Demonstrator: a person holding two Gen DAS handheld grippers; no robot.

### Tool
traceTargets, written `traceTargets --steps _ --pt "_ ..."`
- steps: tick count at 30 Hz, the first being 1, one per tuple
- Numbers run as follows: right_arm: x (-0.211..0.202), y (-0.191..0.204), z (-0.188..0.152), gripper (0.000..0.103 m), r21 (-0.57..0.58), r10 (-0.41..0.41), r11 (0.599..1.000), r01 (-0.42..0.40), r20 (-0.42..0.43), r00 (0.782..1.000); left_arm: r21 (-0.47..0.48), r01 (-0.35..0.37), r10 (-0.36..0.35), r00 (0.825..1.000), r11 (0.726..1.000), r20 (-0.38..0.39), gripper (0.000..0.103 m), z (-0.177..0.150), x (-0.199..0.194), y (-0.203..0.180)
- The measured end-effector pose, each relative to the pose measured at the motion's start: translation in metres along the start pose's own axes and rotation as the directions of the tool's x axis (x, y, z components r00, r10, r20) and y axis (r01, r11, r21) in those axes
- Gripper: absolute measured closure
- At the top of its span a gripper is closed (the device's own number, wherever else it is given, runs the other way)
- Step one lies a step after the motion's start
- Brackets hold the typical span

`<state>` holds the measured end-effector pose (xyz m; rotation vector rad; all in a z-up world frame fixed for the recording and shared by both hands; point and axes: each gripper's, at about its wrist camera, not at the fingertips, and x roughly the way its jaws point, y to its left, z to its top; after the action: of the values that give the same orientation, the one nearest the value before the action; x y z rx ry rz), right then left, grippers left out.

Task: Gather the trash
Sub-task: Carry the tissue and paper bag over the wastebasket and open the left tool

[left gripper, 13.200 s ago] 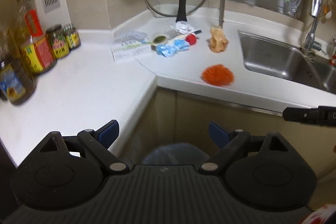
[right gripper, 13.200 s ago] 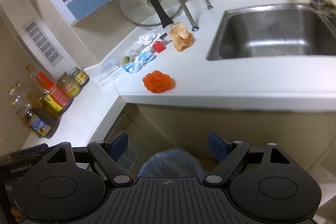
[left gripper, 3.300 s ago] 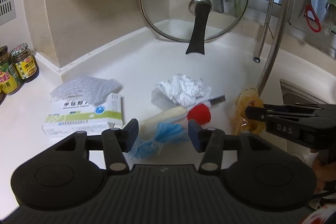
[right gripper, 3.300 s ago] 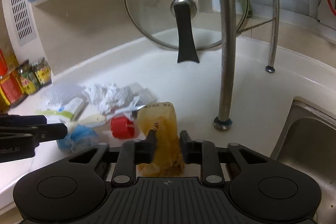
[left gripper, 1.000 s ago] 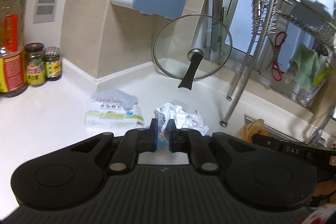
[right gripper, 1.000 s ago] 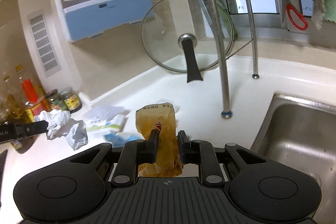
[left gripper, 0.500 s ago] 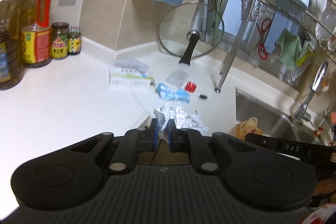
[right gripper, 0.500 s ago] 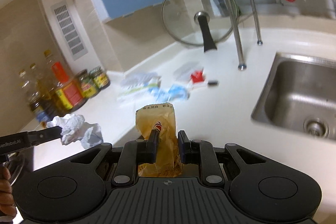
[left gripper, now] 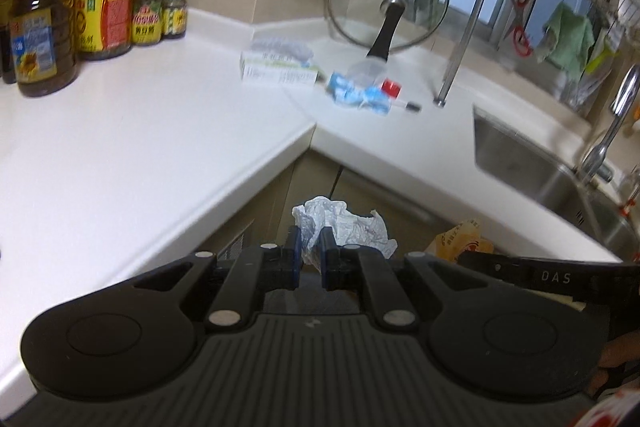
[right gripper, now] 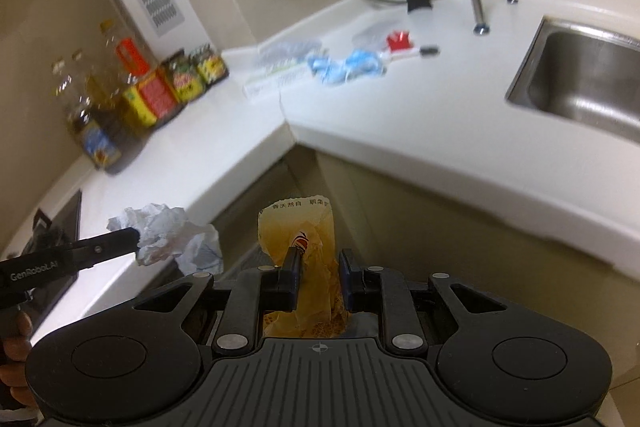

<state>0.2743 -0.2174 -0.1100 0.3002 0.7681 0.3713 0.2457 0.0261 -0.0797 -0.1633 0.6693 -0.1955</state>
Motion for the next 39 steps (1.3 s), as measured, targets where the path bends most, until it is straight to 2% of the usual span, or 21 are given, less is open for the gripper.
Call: traceTargets --steps 10,18,35,39 --pt "0.041 -0.023 -0.028 0.082 0.018 0.040 0.999 -0.038 -0.124 0.991 0.012 -0.107 0.108 0.989 0.994 -0.098 0.095 -0.040 0.035 -0.008" --pt "0.089 -0.034 -0.045 0.082 0.017 0.026 1.000 -0.023 -0.173 0.985 0.021 -0.166 0.167 0.972 0.986 -0.166 0.095 -0.074 0.078 -0.001" --pt "0.142 -0.062 -0.057 0.082 0.046 -0.031 0.998 0.040 -0.197 0.980 0.060 -0.164 0.174 0.953 0.985 -0.248 0.092 -0.103 0.161 0.019" --pt "0.146 -0.066 -0.058 0.082 0.051 -0.037 0.998 0.048 -0.204 0.978 0.075 -0.154 0.169 0.951 0.985 -0.258 0.085 -0.104 0.171 0.020"
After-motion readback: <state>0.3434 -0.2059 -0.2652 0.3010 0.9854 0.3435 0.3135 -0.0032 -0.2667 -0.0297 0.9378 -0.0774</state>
